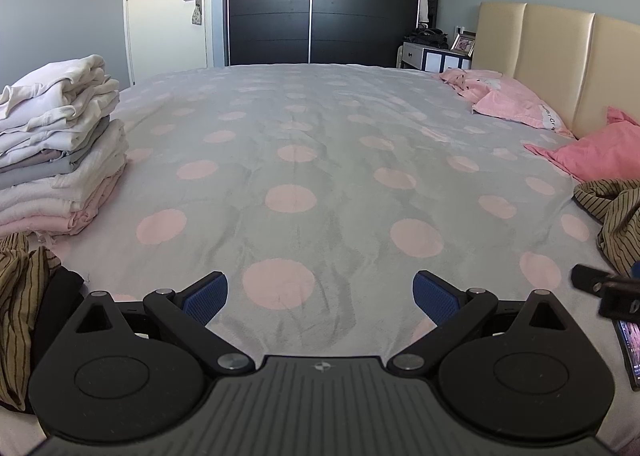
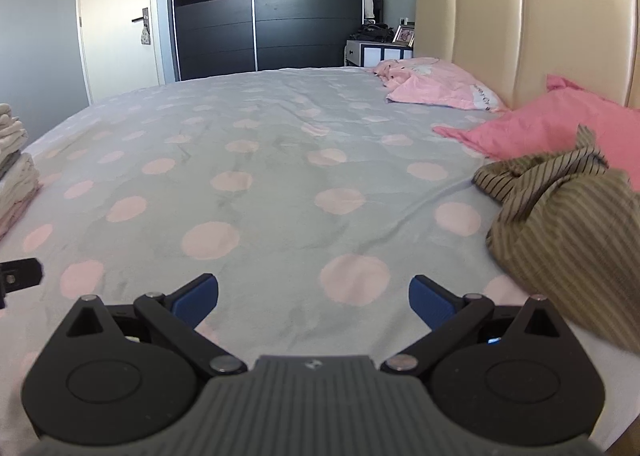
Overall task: Fold clothes
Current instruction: 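Reach the right gripper to the striped shirt and close on it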
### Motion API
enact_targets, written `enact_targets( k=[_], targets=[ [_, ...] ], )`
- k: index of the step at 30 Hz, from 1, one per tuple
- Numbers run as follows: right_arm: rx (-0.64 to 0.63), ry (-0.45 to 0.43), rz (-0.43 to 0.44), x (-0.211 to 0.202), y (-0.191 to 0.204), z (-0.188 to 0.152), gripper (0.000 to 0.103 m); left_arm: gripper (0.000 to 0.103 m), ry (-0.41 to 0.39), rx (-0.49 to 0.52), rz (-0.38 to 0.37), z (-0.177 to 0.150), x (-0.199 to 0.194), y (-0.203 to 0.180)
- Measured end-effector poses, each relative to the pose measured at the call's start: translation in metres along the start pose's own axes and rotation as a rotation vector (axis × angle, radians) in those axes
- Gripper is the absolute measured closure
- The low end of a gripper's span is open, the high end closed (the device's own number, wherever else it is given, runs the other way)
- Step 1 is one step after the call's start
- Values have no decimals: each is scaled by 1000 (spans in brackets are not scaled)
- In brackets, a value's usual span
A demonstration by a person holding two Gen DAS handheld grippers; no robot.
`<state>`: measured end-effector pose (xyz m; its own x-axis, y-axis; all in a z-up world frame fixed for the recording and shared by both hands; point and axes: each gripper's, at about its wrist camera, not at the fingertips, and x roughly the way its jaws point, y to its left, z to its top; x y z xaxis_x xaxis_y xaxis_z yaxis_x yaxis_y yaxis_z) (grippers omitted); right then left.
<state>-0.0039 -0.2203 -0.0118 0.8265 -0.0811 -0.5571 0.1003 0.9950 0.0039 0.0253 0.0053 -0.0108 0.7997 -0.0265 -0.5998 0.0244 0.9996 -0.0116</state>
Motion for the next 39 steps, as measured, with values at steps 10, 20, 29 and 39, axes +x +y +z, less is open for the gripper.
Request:
enact_targets(
  k=[10, 20, 29, 39],
  targets=[
    [-113, 26, -197, 17, -126, 61, 1, 2, 36, -21, 13, 8, 22, 9],
    [32, 136, -351, 54, -241, 65, 2, 2, 96, -12, 12, 5, 51, 7],
    [132, 222, -319, 81, -234, 67, 98, 2, 116, 13, -19, 2, 60, -2],
    [71, 85, 17, 41, -136, 117, 100, 3, 85, 2, -33, 7, 42, -2]
  ],
)
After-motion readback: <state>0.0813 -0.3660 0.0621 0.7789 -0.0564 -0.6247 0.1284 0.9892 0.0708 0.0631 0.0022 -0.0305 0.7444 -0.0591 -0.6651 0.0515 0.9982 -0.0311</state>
